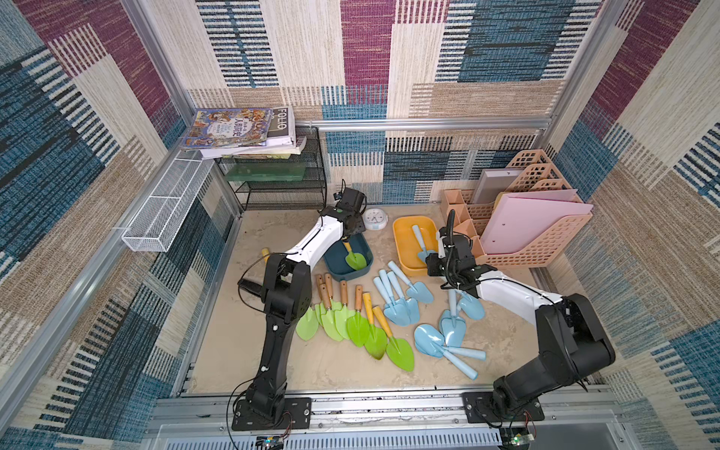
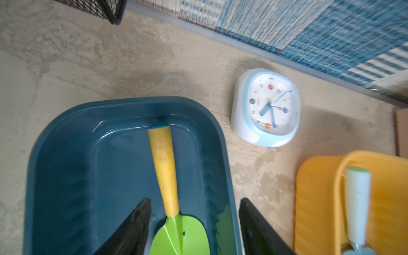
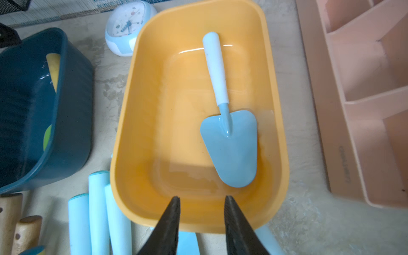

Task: Sort the small shovels by color and place them into the storage box
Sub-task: Place the shovel in the storage box.

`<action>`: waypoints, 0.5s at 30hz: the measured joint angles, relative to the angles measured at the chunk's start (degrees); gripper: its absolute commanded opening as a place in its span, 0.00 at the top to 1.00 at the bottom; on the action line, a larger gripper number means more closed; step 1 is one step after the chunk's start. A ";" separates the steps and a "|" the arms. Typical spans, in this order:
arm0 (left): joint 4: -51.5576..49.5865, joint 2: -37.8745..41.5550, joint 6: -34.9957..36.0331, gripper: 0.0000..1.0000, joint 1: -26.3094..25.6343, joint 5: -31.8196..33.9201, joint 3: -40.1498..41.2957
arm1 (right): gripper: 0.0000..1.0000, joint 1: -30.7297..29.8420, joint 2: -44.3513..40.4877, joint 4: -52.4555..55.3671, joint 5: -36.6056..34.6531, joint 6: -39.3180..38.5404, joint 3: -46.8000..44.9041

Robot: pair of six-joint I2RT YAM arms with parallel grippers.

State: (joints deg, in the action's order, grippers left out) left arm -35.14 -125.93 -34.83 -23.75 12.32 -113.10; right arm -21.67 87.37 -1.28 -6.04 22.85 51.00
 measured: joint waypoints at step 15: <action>13.29 22.58 1.18 0.33 -5.81 2.71 39.26 | 0.56 -0.74 -9.25 10.05 -5.01 1.55 -6.78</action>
State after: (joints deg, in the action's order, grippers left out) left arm -21.85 -103.35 -33.65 -29.56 15.03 -73.84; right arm -22.41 78.13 8.78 -11.05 24.40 44.23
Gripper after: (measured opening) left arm 0.670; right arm 0.447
